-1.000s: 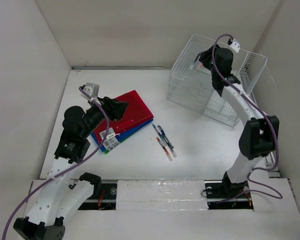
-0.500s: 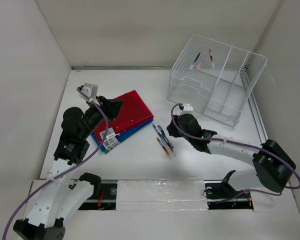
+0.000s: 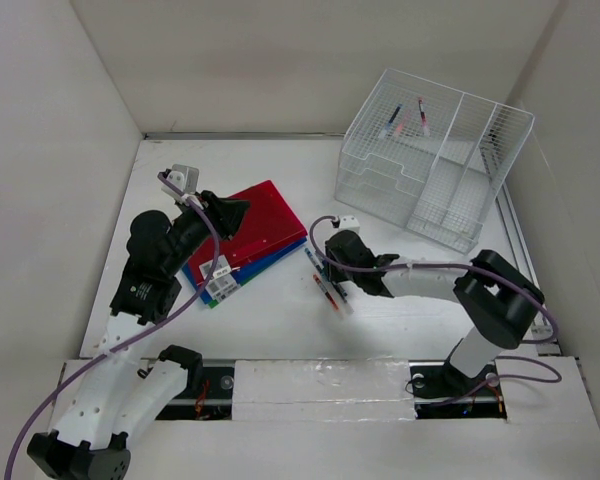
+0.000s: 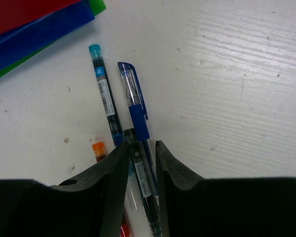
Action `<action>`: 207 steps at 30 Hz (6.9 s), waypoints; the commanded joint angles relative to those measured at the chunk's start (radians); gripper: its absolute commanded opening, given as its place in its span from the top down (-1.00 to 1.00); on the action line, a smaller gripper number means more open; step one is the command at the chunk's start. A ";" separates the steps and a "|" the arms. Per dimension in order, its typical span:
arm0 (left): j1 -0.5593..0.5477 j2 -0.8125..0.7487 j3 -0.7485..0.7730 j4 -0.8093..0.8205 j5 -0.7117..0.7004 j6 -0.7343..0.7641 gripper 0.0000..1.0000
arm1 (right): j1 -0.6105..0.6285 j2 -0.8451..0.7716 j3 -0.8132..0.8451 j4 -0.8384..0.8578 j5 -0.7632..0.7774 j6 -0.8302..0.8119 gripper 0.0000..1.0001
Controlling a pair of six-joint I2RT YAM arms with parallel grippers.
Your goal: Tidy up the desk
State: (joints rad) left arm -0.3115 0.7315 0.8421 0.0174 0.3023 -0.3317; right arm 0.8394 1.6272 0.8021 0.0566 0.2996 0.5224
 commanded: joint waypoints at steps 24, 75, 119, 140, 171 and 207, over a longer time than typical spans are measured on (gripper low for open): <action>0.006 0.003 0.000 0.035 0.004 0.011 0.47 | 0.009 0.076 0.094 -0.052 0.113 0.047 1.00; 0.006 0.017 -0.002 0.047 0.058 -0.001 0.40 | -0.048 -0.336 -0.099 0.138 0.002 0.096 0.62; 0.006 0.016 -0.003 0.043 0.052 0.002 0.40 | 0.282 -0.084 0.003 -0.210 0.079 0.202 0.15; 0.006 0.005 -0.005 0.047 0.060 0.000 0.40 | 0.282 0.002 0.003 -0.268 0.177 0.272 0.79; 0.006 -0.001 -0.005 0.052 0.070 -0.001 0.40 | -0.483 -0.064 0.618 -0.008 0.067 -0.044 0.99; 0.006 0.022 -0.002 0.050 0.063 0.002 0.40 | 0.154 0.019 0.184 -0.006 0.036 -0.024 0.13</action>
State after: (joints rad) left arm -0.3115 0.7525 0.8417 0.0185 0.3588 -0.3305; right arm 0.9627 1.6264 0.9199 0.0471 0.2722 0.5117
